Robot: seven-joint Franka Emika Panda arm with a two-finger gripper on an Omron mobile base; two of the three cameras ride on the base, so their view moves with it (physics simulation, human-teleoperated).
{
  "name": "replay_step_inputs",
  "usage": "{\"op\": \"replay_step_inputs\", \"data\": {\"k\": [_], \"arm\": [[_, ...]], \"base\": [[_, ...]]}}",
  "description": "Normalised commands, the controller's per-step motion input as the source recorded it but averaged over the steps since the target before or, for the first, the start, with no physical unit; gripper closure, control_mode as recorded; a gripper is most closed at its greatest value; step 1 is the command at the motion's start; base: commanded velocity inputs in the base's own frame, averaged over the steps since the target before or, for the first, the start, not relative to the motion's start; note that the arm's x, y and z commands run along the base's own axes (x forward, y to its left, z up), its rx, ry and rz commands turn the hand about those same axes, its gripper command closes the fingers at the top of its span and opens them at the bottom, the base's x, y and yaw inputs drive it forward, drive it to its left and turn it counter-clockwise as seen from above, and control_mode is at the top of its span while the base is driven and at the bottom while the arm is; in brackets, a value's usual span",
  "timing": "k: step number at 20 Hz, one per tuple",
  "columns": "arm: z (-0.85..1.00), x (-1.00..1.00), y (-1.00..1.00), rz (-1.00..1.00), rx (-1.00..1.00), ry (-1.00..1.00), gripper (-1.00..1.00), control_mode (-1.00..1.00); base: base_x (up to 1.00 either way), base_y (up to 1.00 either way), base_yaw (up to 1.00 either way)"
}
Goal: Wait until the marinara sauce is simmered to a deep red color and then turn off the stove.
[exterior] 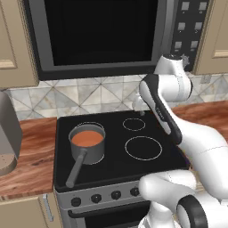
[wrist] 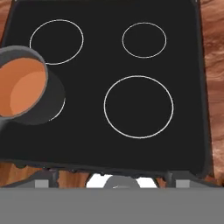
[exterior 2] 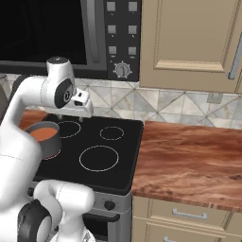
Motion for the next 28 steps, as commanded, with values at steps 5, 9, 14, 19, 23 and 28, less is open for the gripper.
{"op": "replay_step_inputs", "data": {"k": [5,9,14,19,23,28], "arm": [[-0.09,-0.63,0.81,0.18,-0.12,-0.02,-1.00,-1.00],[-0.02,-0.59,0.98,0.22,-0.22,-0.07,-1.00,-1.00],[0.00,-0.57,0.85,0.23,-0.23,-0.16,-1.00,-1.00],[-0.03,-0.46,0.71,0.22,-0.22,-0.18,-1.00,-1.00],[-0.20,-0.29,0.61,0.29,-0.21,-0.17,-1.00,-1.00],[-0.36,-0.16,0.45,0.33,-0.19,-0.12,-1.00,-1.00]], "base": [[0.00,0.00,0.00],[0.00,0.00,0.00],[0.00,0.00,0.00],[0.00,0.00,0.00],[0.00,0.00,0.00],[0.00,0.00,0.00]]}}
